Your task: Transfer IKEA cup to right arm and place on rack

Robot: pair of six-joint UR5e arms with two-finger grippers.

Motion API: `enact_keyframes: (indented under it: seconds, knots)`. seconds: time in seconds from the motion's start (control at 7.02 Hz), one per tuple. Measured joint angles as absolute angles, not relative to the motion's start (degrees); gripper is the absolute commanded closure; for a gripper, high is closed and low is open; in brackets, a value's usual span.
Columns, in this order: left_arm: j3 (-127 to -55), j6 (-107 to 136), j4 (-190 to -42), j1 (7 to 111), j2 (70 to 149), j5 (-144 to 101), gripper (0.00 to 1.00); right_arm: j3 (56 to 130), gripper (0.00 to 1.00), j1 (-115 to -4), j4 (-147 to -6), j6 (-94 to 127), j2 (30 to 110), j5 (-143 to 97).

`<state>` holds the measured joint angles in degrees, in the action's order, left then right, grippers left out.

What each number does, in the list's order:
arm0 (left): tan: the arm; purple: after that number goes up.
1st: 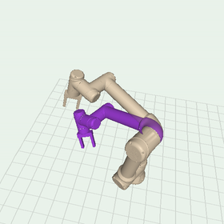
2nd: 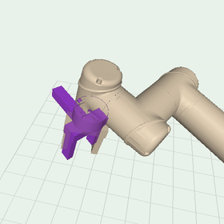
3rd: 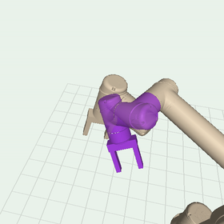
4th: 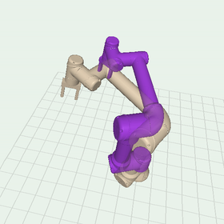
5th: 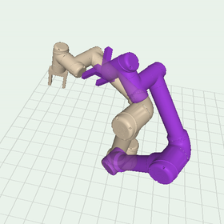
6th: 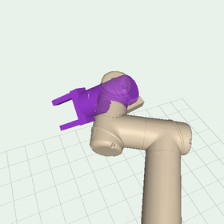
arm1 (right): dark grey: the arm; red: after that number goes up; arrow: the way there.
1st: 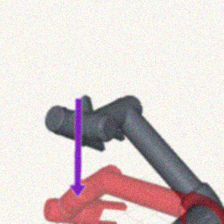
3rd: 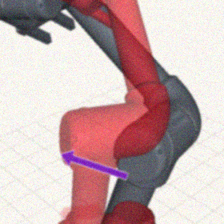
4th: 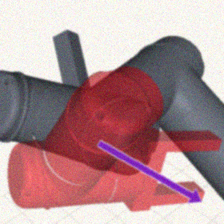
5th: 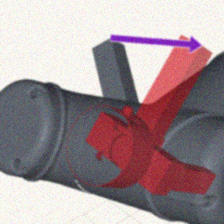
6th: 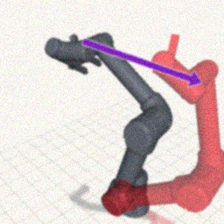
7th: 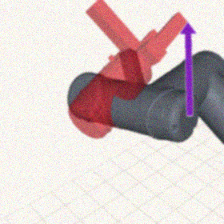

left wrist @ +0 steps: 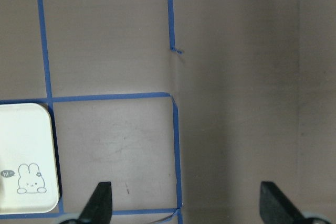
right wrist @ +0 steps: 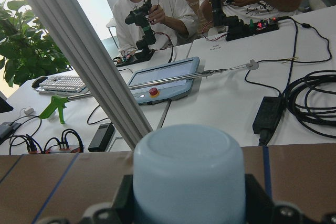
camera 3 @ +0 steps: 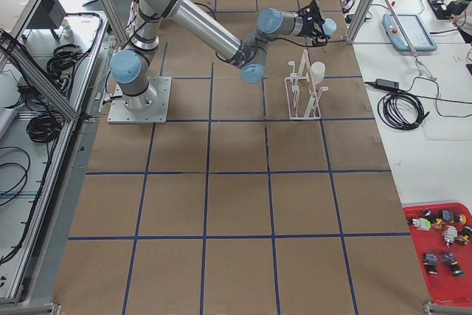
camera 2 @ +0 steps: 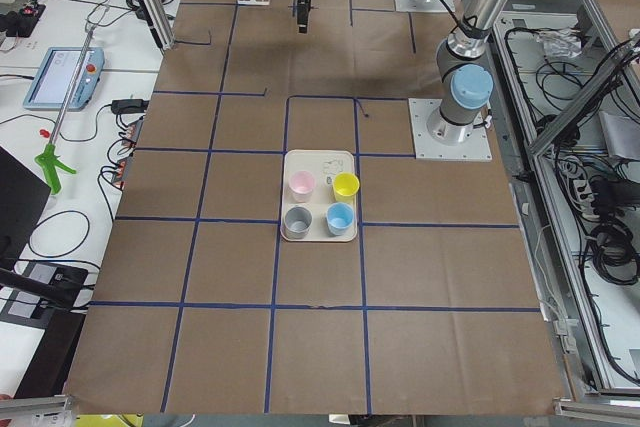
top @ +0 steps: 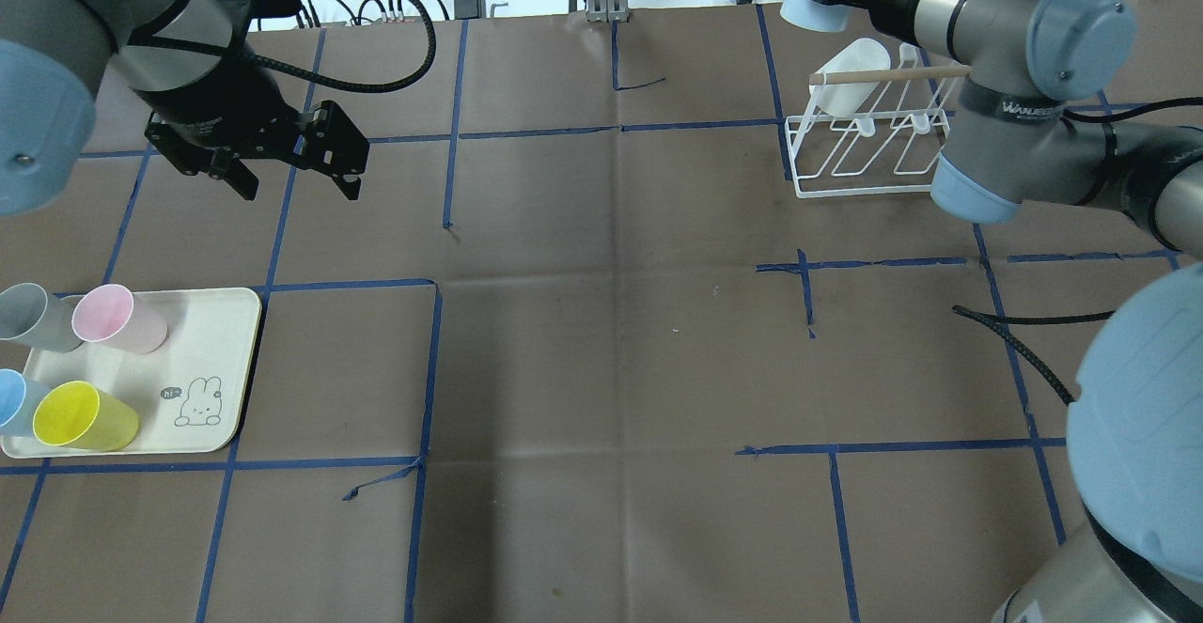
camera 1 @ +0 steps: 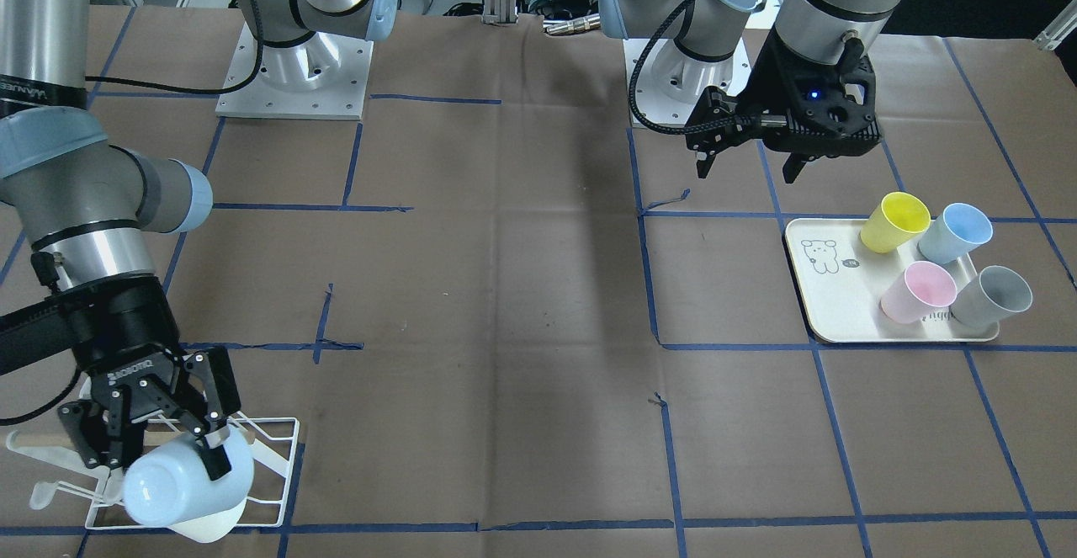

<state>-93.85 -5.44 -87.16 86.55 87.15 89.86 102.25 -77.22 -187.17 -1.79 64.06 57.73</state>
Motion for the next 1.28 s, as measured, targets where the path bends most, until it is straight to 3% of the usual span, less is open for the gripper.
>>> enact_keyframes:
  seconds: [0.71,1.28]
  knots:
    - [-88.03,-2.37,-87.87,86.21,91.13,89.76,0.00,99.40,0.89,-67.91,-191.19,-15.40,60.68,56.07]
    - [-87.80,-0.29,-87.33,89.47,92.05,89.74,0.00,96.71,0.89,-65.72,-198.12,-16.70,54.92,53.32]
